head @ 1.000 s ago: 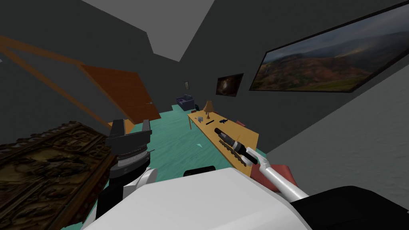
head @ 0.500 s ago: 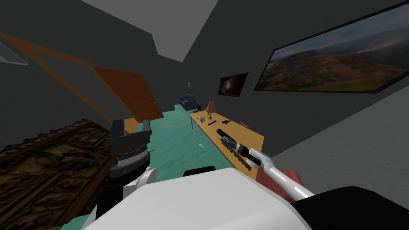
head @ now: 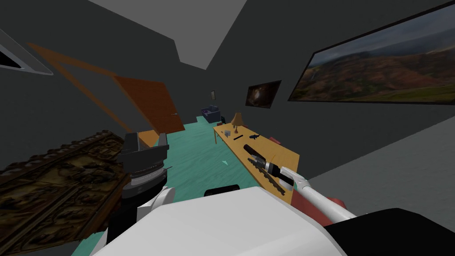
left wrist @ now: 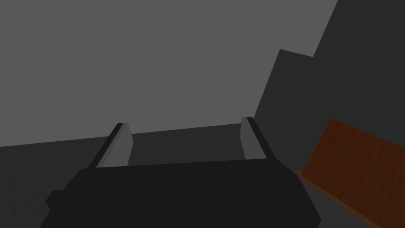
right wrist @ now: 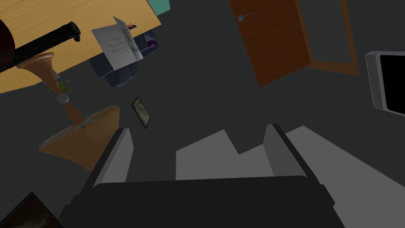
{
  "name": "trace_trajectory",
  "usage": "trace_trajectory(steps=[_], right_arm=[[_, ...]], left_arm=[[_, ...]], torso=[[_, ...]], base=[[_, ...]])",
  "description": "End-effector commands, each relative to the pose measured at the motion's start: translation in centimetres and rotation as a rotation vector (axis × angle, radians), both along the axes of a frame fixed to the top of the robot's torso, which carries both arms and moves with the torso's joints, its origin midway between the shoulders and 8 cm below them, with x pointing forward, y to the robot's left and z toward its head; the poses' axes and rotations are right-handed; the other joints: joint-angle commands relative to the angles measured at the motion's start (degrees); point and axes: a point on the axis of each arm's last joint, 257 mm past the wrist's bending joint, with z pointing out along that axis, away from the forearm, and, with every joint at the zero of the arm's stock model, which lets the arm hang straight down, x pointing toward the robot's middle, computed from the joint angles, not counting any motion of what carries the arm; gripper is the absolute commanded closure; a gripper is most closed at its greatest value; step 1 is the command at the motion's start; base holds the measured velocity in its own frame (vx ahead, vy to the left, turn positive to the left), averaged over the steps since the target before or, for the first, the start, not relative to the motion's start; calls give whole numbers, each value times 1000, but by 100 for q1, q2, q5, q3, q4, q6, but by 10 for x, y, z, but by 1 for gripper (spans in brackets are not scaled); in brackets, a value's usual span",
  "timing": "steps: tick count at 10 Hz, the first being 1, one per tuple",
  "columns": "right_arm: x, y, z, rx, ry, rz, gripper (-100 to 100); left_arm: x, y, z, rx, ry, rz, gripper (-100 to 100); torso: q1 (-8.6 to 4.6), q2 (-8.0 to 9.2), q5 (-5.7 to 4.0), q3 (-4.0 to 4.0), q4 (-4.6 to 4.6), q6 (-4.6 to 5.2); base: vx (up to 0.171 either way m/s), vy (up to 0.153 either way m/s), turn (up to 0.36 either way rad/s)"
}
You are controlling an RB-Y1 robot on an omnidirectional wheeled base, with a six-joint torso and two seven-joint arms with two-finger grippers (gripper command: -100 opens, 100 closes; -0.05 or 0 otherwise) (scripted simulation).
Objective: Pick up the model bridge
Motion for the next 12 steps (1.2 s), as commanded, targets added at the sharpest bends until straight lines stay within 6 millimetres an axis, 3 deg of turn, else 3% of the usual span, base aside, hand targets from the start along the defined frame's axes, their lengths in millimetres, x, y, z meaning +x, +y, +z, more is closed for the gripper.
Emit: trace_trajectory(steps=[1,2,4,5,6,7,8,9,10,12], right_arm=[[-14,-30,-23,-89,59,-13,-100],[-15,-33,-25,-92,63,-19,-100],[-28,-59,-45,-168,113,-29,-100],[-43,-83,-62,-240,160,-36,-100],[-43,-85,-64,-242,164,-40,-100],[-57,-103,-76,-304,201,-36,-100],[-56,-102,-76,-303,200,-34,-100],[-60,-110,-80,-312,213,-48,-100],[-75,-130,-92,-373,254,-48,-100],[-79,-137,-95,-382,267,-61,-100]], left_arm=[[0,0,0,0,0,0,0],[0,0,0,0,0,0,0],[0,0,0,0,0,0,0],[0,0,0,0,0,0,0],[0,0,0,0,0,0,0],[0,0,0,0,0,0,0],[0,0,0,0,0,0,0],[0,0,0,0,0,0,0],[0,0,0,0,0,0,0],[0,0,0,0,0,0,0]], torso=[[0,0,0,0,0,0],[5,-4,2,-2,-1,-1],[8,-5,1,-3,-1,-2],[5,-3,1,-2,-1,0],[6,-3,1,-1,-1,-1],[2,-1,0,-1,0,0],[8,-6,1,-3,-1,0],[6,-5,1,-3,-1,-1],[-1,5,-1,2,1,1],[4,4,1,2,1,1]], base=[[48,43,120],[41,36,51],[42,39,75],[40,36,106],[38,26,60],[59,41,97],[45,34,50],[11,13,1],[24,34,90],[23,19,24]])
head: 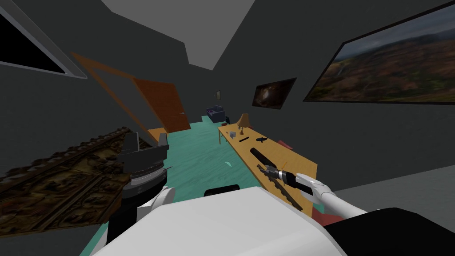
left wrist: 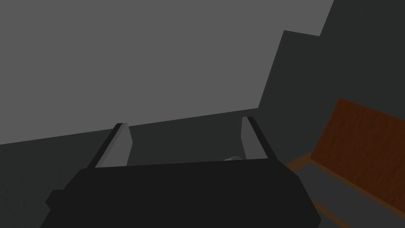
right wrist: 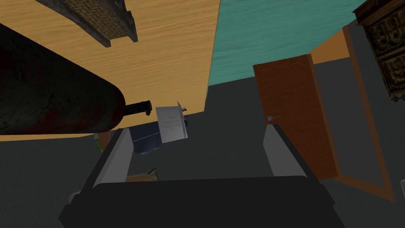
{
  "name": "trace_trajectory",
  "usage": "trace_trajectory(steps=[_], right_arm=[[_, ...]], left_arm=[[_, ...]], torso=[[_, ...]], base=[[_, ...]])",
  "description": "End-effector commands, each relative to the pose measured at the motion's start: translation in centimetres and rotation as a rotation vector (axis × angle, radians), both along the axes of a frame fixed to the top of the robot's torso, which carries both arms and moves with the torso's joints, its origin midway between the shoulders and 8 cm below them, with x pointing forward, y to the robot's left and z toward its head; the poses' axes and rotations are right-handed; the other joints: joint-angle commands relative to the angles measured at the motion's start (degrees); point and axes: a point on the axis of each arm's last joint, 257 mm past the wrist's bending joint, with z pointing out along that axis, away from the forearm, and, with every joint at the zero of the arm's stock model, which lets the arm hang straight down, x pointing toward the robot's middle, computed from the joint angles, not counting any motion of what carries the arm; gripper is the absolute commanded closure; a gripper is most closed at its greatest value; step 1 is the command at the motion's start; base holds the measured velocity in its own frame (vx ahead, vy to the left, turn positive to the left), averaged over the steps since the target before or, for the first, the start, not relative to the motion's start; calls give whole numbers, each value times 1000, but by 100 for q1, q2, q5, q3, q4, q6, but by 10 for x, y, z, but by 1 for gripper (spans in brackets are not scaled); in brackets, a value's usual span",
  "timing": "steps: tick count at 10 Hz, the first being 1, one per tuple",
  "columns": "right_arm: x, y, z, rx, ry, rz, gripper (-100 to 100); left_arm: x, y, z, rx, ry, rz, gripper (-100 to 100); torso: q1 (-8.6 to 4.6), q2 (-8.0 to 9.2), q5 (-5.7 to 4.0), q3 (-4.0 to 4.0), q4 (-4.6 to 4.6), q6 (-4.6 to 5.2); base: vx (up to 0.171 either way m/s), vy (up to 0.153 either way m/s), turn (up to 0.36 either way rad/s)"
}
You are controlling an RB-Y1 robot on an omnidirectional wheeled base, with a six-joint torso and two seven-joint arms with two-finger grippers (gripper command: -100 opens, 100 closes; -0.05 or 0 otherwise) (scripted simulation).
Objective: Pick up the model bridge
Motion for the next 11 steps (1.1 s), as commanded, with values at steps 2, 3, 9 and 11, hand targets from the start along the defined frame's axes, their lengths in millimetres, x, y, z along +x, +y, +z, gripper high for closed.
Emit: trace_trajectory(steps=[2,3,9,11], right_arm=[[-21,-28,-14,-68,55,-12,-100],[-42,-50,-25,-126,104,-19,-100],[-88,-95,-44,-240,210,-41,-100],[-109,-111,-50,-284,254,-43,-100]], left_arm=[[0,0,0,0,0,0,0],[0,0,0,0,0,0,0],[0,0,0,0,0,0,0],[0,0,0,0,0,0,0]], torso=[[2,-3,1,-1,0,-2],[4,-5,1,-3,-1,0],[6,-2,2,-1,0,-1],[12,-4,3,-2,-1,0]], base=[[31,25,75],[48,47,92],[31,35,42],[31,43,42]])
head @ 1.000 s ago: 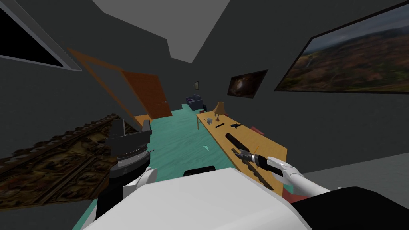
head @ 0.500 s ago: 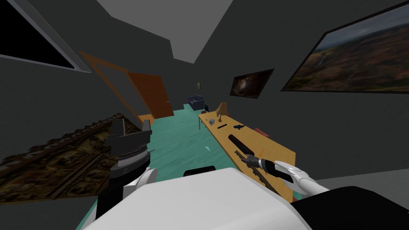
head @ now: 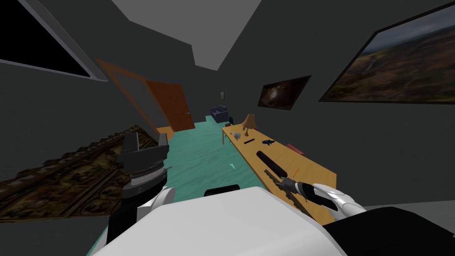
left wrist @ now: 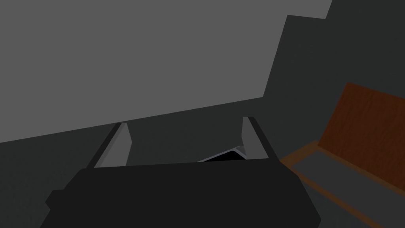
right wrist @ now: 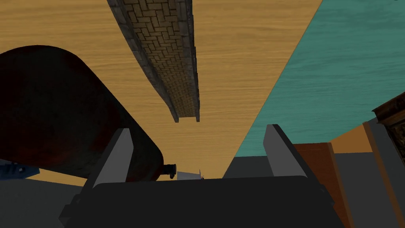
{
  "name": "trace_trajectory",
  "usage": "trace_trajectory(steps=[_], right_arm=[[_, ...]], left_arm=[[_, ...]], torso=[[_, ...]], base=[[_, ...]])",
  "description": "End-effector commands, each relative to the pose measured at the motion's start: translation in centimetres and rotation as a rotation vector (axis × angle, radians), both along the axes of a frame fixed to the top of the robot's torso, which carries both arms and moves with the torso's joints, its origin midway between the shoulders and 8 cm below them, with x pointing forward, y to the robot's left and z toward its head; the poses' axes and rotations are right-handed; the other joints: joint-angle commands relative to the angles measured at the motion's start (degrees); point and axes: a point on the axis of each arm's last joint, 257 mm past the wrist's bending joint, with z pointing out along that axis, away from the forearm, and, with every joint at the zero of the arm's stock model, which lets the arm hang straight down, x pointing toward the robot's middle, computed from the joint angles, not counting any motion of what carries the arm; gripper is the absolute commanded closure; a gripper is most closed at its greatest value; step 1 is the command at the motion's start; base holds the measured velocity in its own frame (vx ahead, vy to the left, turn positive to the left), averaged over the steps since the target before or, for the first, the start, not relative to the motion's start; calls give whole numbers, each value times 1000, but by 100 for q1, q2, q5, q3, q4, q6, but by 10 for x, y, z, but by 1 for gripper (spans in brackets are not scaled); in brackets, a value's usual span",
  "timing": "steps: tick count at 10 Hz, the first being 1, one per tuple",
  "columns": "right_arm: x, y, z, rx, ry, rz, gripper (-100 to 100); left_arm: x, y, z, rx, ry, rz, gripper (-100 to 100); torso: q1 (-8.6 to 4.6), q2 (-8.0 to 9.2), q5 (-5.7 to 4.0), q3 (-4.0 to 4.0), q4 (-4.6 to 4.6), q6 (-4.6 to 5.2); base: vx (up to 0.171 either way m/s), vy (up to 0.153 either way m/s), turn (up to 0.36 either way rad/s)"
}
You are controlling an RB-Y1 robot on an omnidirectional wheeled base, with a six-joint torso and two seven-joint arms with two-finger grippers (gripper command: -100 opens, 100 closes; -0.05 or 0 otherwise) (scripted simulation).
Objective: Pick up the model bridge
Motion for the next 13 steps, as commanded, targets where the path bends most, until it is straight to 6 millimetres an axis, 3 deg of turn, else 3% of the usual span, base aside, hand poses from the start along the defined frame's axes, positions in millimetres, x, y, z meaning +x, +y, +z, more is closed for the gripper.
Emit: trace_trajectory(steps=[1,3,4,6,7,8,9,10,11,12,13], right_arm=[[-25,-17,-8,-47,51,-1,-100],[-29,-21,-8,-55,57,-9,-100],[-50,-37,-12,-96,100,-16,-100],[-50,-37,-12,-96,100,-16,-100],[-70,-50,-15,-132,140,-22,-100],[-70,-50,-15,-132,140,-22,-100],[-89,-61,-17,-164,176,-27,-100],[-89,-61,-17,-164,176,-27,-100],[-105,-70,-19,-191,208,-31,-100],[-99,-62,-20,-177,198,-19,-100],[-105,-70,-19,-191,208,-31,-100]], left_arm=[[0,0,0,0,0,0,0],[0,0,0,0,0,0,0],[0,0,0,0,0,0,0],[0,0,0,0,0,0,0],[0,0,0,0,0,0,0],[0,0,0,0,0,0,0],[0,0,0,0,0,0,0],[0,0,0,0,0,0,0],[0,0,0,0,0,0,0],[0,0,0,0,0,0,0],[0,0,0,0,0,0,0]], torso=[[0,0,0,0,0,0],[1,-1,2,-1,0,0],[-6,3,-1,2,1,0],[-4,1,-1,1,0,1],[-9,5,-1,3,1,0],[-7,5,-1,3,1,1],[-6,4,-1,2,1,0],[-3,-1,-1,0,0,-1],[-4,0,-1,0,0,0],[-3,2,0,1,1,1],[-5,2,-1,1,1,-1]], base=[[34,45,65],[24,30,11],[23,30,57],[21,20,13],[18,22,38],[21,23,28],[35,33,53],[29,26,20],[26,30,40],[21,25,8],[10,12,-1]])
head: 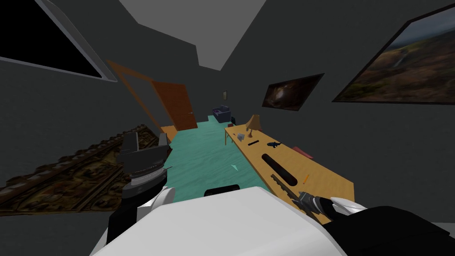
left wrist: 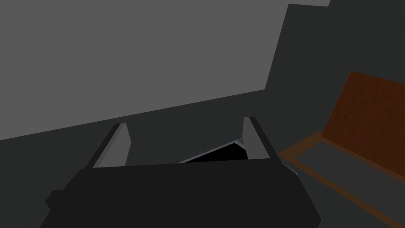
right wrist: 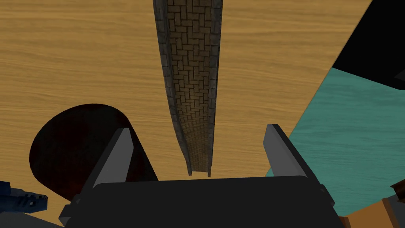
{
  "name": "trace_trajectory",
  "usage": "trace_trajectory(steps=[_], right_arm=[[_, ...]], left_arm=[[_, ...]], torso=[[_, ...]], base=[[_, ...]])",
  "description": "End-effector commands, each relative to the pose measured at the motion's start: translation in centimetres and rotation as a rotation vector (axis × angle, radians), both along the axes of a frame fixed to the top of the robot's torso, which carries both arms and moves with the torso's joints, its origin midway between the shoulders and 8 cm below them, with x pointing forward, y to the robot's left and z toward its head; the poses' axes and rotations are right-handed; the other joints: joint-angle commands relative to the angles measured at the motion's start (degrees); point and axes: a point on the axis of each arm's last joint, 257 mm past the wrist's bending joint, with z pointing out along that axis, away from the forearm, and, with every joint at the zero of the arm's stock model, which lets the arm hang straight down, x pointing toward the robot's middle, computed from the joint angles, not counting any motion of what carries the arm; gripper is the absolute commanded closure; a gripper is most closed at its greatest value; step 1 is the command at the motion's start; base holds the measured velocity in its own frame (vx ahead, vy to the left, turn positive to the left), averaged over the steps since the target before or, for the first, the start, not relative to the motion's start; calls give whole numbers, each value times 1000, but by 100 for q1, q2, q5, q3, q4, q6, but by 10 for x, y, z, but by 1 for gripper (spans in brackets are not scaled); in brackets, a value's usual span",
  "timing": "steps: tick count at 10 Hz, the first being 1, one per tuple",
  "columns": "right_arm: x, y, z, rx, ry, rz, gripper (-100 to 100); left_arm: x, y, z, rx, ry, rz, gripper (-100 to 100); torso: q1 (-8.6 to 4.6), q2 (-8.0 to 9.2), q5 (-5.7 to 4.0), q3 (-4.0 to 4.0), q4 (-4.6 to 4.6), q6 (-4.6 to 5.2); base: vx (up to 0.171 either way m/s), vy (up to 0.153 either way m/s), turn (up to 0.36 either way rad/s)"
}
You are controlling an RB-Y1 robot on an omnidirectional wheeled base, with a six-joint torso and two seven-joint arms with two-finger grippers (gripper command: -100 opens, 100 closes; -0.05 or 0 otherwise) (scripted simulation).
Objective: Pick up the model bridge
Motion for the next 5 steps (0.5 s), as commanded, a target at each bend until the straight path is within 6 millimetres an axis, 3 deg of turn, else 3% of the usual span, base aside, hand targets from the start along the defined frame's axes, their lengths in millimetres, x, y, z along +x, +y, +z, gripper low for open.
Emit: trace_trajectory(steps=[1,3,5], right_arm=[[-28,-16,-1,-44,53,-9,-100],[-41,-25,0,-68,76,-20,-100],[-37,-20,-1,-57,70,-12,-100]], left_arm=[[0,0,0,0,0,0,0],[0,0,0,0,0,0,0],[0,0,0,0,0,0,0]], torso=[[0,0,0,0,0,0],[9,-8,2,-4,-2,0],[0,1,1,0,0,0]], base=[[25,29,56],[38,34,24],[4,4,-2]])
